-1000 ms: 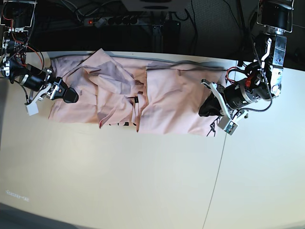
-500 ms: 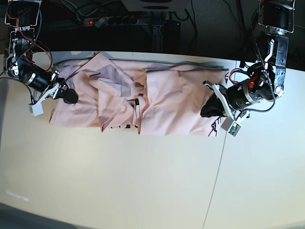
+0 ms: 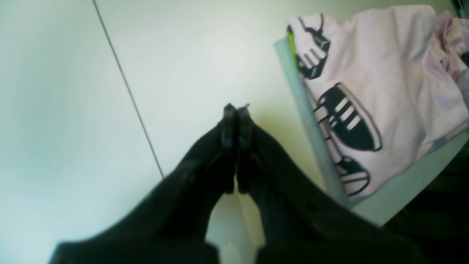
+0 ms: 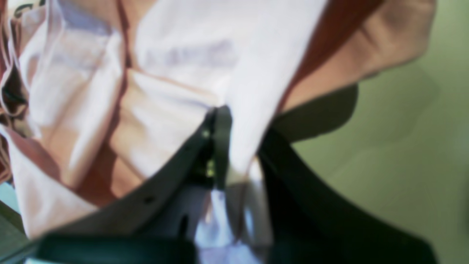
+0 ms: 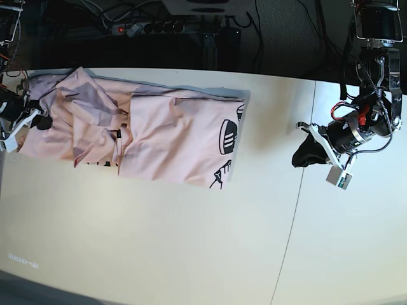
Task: Fold the T-shirt properly
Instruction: 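Grasp the folded shirt with both grippers and lift it together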
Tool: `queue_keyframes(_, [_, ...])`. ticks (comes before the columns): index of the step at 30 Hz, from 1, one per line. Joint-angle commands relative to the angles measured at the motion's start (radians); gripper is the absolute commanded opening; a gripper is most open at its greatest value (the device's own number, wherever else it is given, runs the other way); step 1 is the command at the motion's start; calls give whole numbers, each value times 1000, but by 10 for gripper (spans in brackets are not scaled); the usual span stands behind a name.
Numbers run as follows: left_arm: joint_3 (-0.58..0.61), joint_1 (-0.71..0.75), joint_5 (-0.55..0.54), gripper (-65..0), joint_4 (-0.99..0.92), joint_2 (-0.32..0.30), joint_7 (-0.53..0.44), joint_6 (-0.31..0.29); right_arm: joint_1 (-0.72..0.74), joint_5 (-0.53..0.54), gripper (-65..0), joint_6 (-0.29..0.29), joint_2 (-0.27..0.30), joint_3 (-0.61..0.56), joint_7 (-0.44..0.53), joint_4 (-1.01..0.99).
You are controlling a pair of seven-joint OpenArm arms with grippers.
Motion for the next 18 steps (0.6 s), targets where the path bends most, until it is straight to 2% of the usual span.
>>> queue_keyframes(1, [-5, -12, -18, -650, 16, -14, -6, -31, 0, -29, -650, 19, 37, 22, -20, 2])
queue_keyframes(8, [1, -4, -16, -650, 16, -13, 0, -34, 11, 135, -650, 21, 52, 94, -89, 6])
queue_keyframes(10, [18, -5, 1, -650, 16, -13, -3, -34, 17, 149, -650, 20, 51, 96, -89, 9])
queue_keyframes(15, [111, -5, 73, -650, 8, -12, -39, -34, 56, 185, -650, 21, 51, 96, -110, 29])
queue_keyframes(18, [178, -5, 138, -650, -28, -3, -101, -32, 80, 253, -650, 21, 47, 96, -183, 60])
